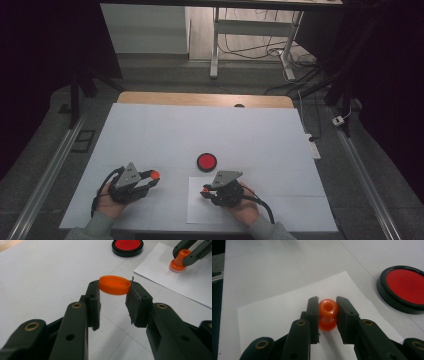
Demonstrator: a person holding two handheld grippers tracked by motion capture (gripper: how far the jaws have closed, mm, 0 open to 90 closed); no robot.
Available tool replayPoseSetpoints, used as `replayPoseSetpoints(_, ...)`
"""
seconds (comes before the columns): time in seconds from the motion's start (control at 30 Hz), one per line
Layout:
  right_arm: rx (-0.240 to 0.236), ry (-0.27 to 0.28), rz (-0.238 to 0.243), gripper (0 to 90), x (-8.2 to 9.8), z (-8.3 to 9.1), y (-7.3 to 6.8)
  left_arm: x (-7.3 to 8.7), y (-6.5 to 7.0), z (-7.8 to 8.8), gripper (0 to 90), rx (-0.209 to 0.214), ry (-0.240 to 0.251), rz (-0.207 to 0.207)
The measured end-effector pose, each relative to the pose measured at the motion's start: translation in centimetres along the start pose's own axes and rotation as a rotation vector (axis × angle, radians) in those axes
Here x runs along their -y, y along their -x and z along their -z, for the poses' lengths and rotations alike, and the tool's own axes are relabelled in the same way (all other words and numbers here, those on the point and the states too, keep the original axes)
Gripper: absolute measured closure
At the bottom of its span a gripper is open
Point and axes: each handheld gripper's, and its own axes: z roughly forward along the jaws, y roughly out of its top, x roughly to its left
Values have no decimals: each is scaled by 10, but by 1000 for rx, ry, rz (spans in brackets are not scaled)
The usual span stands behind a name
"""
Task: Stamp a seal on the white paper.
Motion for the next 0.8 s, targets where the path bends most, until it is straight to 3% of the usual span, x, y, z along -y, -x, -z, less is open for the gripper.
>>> replayPoseSetpoints(0.8, 5, 16, -12, 723, 2, 0, -1, 0, 0, 0, 643, -1, -1, 0)
